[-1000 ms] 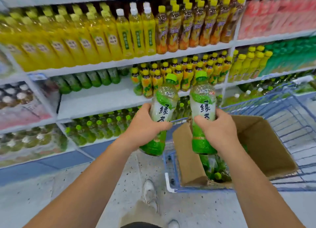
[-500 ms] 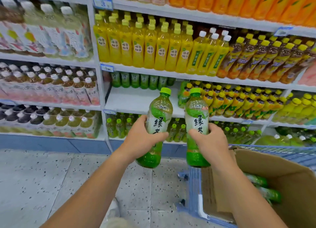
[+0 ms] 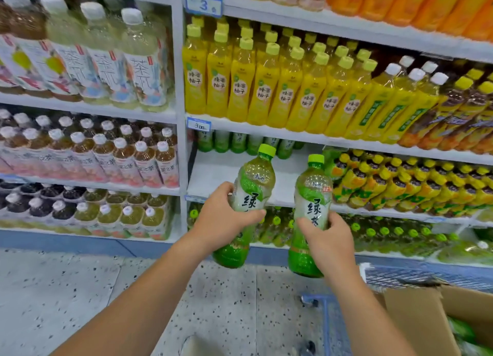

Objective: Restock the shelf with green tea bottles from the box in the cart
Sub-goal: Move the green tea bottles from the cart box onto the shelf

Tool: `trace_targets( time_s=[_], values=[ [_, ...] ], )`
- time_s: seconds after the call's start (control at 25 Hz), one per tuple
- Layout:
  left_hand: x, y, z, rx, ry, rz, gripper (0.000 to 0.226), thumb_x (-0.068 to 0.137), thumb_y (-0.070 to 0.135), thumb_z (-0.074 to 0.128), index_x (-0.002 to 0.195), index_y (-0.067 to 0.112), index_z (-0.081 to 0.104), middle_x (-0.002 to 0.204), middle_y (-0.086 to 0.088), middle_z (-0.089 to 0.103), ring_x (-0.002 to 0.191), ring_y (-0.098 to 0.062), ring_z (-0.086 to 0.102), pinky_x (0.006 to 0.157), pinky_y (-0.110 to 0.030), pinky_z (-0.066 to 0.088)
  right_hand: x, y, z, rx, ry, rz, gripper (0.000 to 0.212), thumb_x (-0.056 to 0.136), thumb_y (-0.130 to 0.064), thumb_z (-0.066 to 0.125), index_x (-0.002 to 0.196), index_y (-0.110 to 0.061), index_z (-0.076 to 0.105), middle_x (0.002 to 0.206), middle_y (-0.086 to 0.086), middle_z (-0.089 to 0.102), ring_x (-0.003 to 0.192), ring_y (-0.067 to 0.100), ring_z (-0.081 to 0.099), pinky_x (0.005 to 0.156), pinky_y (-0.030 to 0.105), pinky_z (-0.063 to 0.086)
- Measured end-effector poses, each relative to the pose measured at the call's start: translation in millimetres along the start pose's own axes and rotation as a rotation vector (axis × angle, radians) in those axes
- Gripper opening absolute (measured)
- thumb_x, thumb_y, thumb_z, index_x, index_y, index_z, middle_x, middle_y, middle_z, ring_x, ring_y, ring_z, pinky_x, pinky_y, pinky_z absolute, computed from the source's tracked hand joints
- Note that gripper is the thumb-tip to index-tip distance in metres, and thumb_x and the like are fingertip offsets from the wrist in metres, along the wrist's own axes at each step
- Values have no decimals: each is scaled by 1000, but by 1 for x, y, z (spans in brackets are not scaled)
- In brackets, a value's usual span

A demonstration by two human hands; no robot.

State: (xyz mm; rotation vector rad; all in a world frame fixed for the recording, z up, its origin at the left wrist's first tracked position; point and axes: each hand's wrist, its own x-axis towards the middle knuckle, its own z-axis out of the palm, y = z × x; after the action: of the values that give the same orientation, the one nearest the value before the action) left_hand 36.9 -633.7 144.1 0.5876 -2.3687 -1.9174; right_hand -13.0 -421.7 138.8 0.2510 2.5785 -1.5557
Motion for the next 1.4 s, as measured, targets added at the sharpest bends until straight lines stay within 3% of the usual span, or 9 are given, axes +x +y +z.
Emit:
trace_targets(
  time_s=[0.2, 0.4, 0.56, 0.64, 0.8, 0.96, 1.16, 1.28, 1.4],
  values=[
    [92, -30, 30, 18, 32, 52, 50, 63, 43, 89, 101, 31, 59, 94, 8, 70, 75, -2, 68, 64, -28, 59, 78, 21, 32, 5, 57, -38, 16, 73, -34, 73, 86, -28, 64, 78, -12, 69, 69, 10, 65, 56, 28, 48],
    [178, -78, 72, -61, 38, 140, 44, 62, 34, 83, 99, 34, 60, 89, 8, 70, 72, -1, 68, 54, -15, 53, 158, 73, 58, 21, 124, -139, 15, 75, -31, 74, 85, -27, 64, 77, -10, 69, 66, 8, 64, 53, 28, 47],
    [239, -125, 107, -135, 97, 185, 36, 64, 32, 79, 93, 40, 59, 80, 8, 71, 76, -15, 71, 65, -35, 60, 227, 118, 87, 87, 181, -221, 17, 76, -30, 76, 86, -27, 62, 79, -11, 68, 64, 1, 62, 51, 24, 43],
    [265, -143, 120, -138, 134, 252, 42, 58, 38, 76, 96, 40, 58, 81, 11, 71, 75, -13, 70, 68, -36, 59, 261, 136, 103, 131, 190, -283, 18, 79, -29, 76, 89, -27, 61, 84, -10, 68, 72, 4, 63, 55, 25, 46],
    [313, -156, 135, -122, 156, 447, 52, 61, 32, 78, 108, 37, 57, 89, 11, 72, 79, -4, 69, 71, -28, 55, 318, 158, 124, 184, 263, -435, 25, 82, -29, 76, 99, -24, 58, 87, -11, 65, 75, 4, 61, 56, 24, 44],
    [342, -175, 150, -121, 191, 579, 55, 73, 16, 79, 120, 29, 54, 97, 12, 70, 78, 6, 66, 56, -7, 47, 349, 186, 144, 246, 283, -547, 28, 85, -26, 75, 96, -34, 51, 90, -13, 63, 74, -7, 61, 55, 17, 41],
    [360, -208, 165, -114, 153, 662, 54, 76, 18, 79, 117, 41, 53, 100, 23, 69, 89, 5, 67, 67, -6, 51, 366, 213, 158, 301, 238, -629, 35, 85, -22, 73, 99, -41, 48, 96, -11, 63, 81, -8, 61, 63, 21, 46],
    [364, -212, 165, -74, 114, 653, 58, 78, 15, 81, 120, 40, 50, 104, 14, 69, 92, 0, 69, 69, -12, 54, 368, 213, 156, 224, 242, -618, 37, 84, -25, 73, 103, -39, 44, 102, -7, 56, 92, 2, 57, 74, 29, 48],
    [361, -227, 158, 88, 70, 608, 64, 73, 24, 85, 121, 40, 45, 117, 4, 59, 104, -9, 64, 86, -31, 58, 365, 224, 151, -161, 277, -555, 48, 80, -38, 74, 111, -23, 41, 103, -5, 38, 104, 17, 42, 88, 36, 41]
  ],
)
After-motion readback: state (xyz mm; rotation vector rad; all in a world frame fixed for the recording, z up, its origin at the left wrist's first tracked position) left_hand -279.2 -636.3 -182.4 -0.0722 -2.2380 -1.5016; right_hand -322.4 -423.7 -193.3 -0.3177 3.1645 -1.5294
